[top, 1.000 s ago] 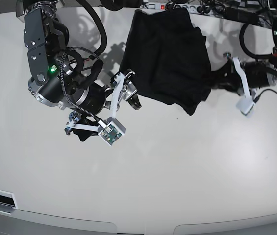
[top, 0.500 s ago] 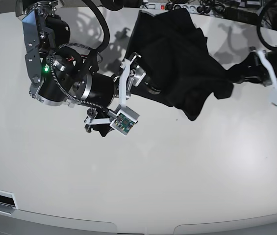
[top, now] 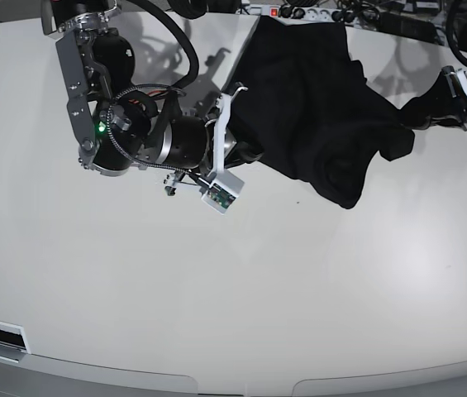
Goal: Layout the t-shirt on the table in an organized manner, then fold the t-shirt properly
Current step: 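Grasp the folded bundle with both grippers and pull it apart, then lower the bundle flat and open both grippers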
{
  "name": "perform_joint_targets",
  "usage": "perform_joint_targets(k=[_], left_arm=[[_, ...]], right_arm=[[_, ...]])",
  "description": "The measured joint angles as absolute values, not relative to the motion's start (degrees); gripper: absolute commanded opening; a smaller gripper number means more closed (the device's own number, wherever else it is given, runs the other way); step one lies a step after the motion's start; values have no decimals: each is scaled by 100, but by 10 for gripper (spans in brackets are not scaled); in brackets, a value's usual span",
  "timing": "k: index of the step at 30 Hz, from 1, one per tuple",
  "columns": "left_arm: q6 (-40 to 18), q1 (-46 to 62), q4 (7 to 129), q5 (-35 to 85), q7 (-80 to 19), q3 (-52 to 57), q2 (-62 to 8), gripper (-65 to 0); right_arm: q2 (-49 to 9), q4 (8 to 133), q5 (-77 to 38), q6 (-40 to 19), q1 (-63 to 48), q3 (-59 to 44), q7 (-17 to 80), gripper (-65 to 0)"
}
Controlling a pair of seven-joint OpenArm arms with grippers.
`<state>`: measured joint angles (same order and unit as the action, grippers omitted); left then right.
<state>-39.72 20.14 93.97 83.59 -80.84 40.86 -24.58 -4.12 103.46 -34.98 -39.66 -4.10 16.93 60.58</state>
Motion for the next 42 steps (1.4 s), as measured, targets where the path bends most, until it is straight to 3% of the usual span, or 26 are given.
perform_joint_targets(k=[4, 9, 12, 16, 22, 27, 33, 34, 39, 42], left_arm=[[-3972, 2016, 9397, 8359, -8086, 4086, -2462, -650], [-3972, 2018, 9397, 8055, -8088, 4086, -2464, -650], [-3972, 2032, 9397, 7791, -8071, 4086, -2464, -650], [-3972, 2279, 9400, 7275, -8038, 4141, -2493, -650], [-3972, 2888, 9360, 6093, -6976, 4158, -2460, -650], [-3970, 2871, 9266, 5122, -6088, 4158, -2464, -650], [-3970, 2714, 9255, 5137, -6130, 4158, -2523, -650], [-3970, 2626, 9255, 5297, -6193, 4158, -2558, -631], [-3970, 2265, 9258, 5931, -6490, 4160, -2698, -273], [-3970, 2300, 9258, 6182, -6678, 4160, -2762, -243]], right_arm=[[-403, 10224, -3426, -3968, -397, 2150, 5992, -650], [-397, 9653, -1741, -3970, -397, 2773, 5078, -650], [-397, 9343, -1216, -3496, -366, 2877, 4963, -650], [-440, 9271, -1153, -3400, -309, 2873, 4967, -650], [-443, 9271, -1605, -3717, -301, 2873, 4958, -650], [-419, 9271, -1634, -3544, -305, 2873, 4971, -650], [-414, 9271, -1431, -3343, -292, 2873, 4969, -650], [-414, 9271, -1431, -3343, -272, 2873, 4969, -650], [-414, 9271, -1391, -3339, -97, 2867, 5054, -650], [-429, 9271, -1391, -3249, -84, 2862, 5085, -650]])
